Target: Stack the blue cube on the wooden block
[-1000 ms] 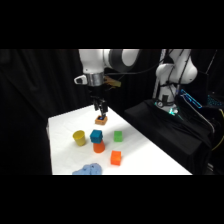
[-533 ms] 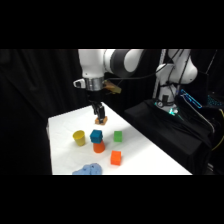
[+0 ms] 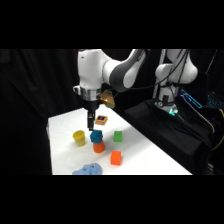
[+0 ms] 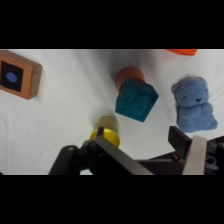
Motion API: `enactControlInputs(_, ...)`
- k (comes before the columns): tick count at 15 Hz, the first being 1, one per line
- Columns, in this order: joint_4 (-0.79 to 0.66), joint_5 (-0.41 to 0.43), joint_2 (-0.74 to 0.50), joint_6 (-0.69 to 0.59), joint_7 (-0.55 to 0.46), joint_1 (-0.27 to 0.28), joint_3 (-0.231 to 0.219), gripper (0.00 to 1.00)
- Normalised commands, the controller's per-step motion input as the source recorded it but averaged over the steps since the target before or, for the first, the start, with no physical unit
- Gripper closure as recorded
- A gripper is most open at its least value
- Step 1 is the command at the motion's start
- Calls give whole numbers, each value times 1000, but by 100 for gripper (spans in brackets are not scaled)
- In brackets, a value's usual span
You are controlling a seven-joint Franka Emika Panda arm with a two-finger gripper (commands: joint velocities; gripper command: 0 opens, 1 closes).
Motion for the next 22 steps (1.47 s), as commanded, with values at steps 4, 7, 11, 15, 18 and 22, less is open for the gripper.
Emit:
enactControlInputs(4,13,-162,11,47,565,165,-138,0)
enactControlInputs(7,36,-57,45,35,363,101,-42,0)
enactControlInputs(11,74,-8,113,59,217,38,-31,0)
enactControlInputs(15,102,97,147,60,65,-5,-4,0)
enactControlInputs(18,109,197,117,82,-55,-26,51,0)
enactControlInputs(22,98,208,103,124,-107,-41,53,0)
